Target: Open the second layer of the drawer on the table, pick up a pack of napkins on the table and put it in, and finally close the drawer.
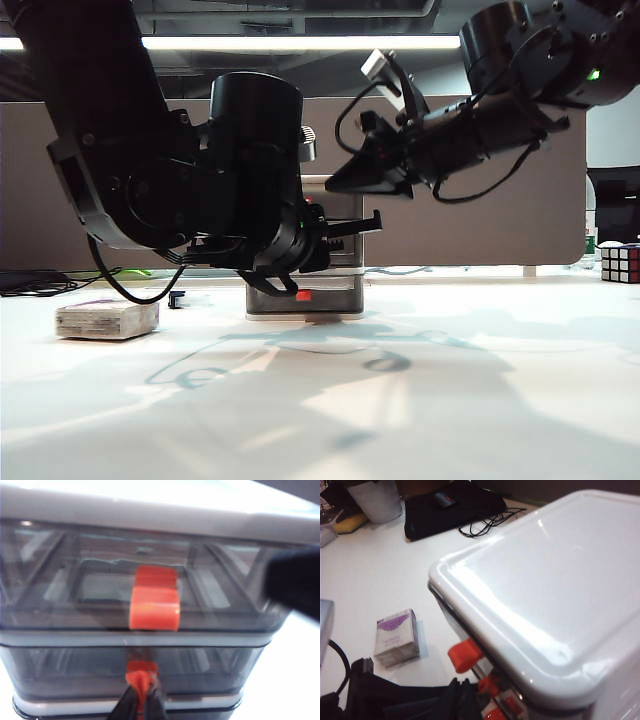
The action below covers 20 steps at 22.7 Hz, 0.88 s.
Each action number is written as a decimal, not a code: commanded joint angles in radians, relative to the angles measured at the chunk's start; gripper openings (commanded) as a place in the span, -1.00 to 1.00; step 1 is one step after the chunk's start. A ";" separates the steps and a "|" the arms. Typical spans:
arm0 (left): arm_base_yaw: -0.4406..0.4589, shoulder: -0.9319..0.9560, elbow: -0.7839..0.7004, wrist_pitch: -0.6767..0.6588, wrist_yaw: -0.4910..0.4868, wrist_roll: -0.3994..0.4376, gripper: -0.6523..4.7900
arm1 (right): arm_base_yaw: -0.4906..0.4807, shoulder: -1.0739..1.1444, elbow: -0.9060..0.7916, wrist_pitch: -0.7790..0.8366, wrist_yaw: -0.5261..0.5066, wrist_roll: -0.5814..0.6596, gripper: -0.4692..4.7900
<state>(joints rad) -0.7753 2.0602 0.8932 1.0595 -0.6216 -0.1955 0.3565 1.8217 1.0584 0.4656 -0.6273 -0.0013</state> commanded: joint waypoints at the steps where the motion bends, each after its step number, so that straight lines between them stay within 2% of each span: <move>1: -0.014 -0.002 0.000 0.011 -0.002 0.005 -0.78 | 0.000 0.013 0.009 0.026 0.004 -0.003 -0.84; 9: -0.060 -0.021 -0.046 0.016 -0.055 0.000 -0.78 | 0.001 0.050 0.054 0.008 0.003 -0.003 -0.84; 15: -0.086 -0.093 -0.169 0.031 -0.060 -0.080 -0.78 | 0.001 0.051 0.056 0.014 0.007 -0.003 -0.84; 20: -0.155 -0.165 -0.252 0.027 -0.084 -0.118 -0.78 | 0.002 0.051 0.063 0.010 0.007 0.001 -0.84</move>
<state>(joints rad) -0.9138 1.9152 0.6571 1.0817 -0.6949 -0.3008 0.3580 1.8759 1.1088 0.4564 -0.6289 -0.0006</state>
